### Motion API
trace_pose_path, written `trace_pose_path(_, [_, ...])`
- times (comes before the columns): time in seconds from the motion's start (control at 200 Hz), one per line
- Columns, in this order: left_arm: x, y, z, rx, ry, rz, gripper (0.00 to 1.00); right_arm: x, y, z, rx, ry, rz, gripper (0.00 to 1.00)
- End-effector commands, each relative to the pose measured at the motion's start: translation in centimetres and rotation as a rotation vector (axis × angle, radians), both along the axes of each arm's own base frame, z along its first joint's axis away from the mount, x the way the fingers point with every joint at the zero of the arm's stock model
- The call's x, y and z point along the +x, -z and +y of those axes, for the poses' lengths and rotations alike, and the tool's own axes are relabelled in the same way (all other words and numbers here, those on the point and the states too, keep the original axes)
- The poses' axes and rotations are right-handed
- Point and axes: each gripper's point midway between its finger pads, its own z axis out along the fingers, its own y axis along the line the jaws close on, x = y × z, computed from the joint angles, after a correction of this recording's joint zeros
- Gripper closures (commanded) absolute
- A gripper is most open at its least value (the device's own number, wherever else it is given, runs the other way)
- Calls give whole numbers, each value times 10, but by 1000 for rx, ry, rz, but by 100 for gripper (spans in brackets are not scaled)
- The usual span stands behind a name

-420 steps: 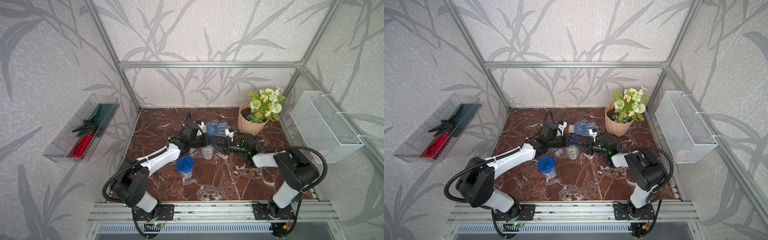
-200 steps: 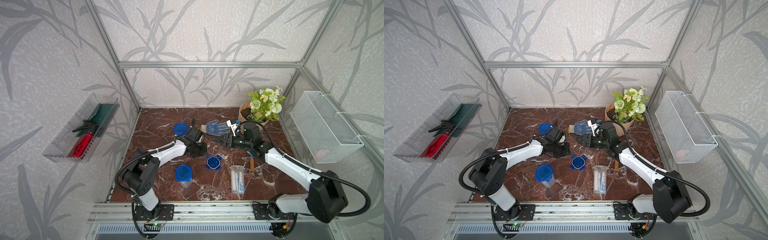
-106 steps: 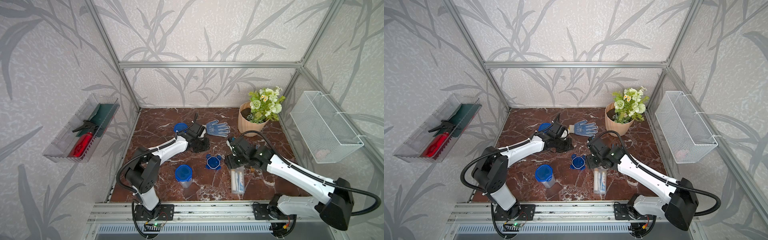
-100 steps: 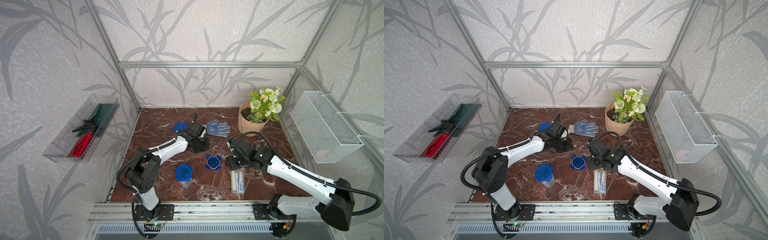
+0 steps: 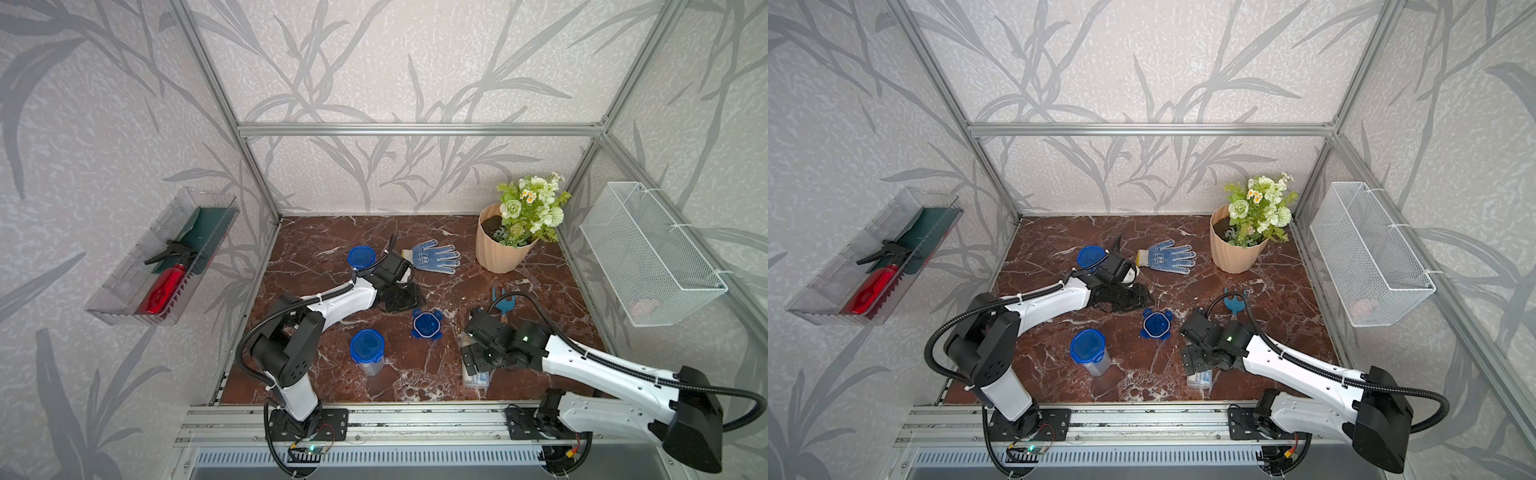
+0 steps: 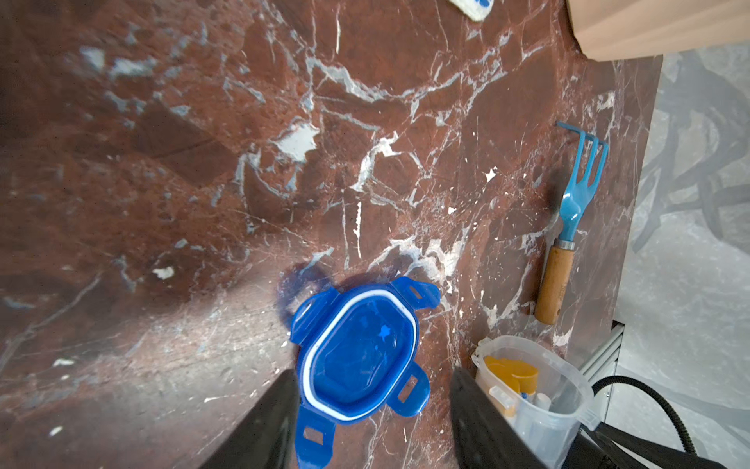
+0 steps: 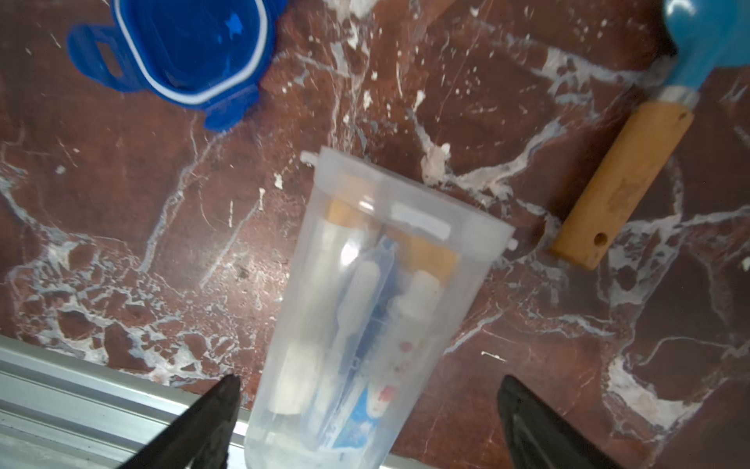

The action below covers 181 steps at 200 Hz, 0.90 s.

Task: Take out toiletry kits
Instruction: 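Pick up the container from the center of the board, then pour the toiletry kits out of the container.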

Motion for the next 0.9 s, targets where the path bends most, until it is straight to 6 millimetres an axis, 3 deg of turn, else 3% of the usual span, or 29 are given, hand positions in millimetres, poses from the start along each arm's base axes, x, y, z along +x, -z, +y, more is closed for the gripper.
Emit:
trace_pose_path(0.0, [0,-4,-10,-33,18,-8,40,-7,11,5,26,28,45,9])
trace_pose_path(0.255, [-2,-4,-9,-29,18,-9,41,-12,35,19,-16,-23,147,25])
trace_pose_path(0.45, [-3,-3,-10,-30,21,-6,41,-18,49,23,-40,-47,211,29])
trace_pose_path(0.52, [-2,-2,-10,-30,22,-5,41,-13,46,23,-56,-53,197,38])
trace_pose_path(0.66, [-3,0,-11,-31,26,5,42,6,27,23,-76,-106,192,47])
trace_pose_path(0.9, [-3,-4,-10,-29,29,-3,42,35,4,26,-34,-161,269,56])
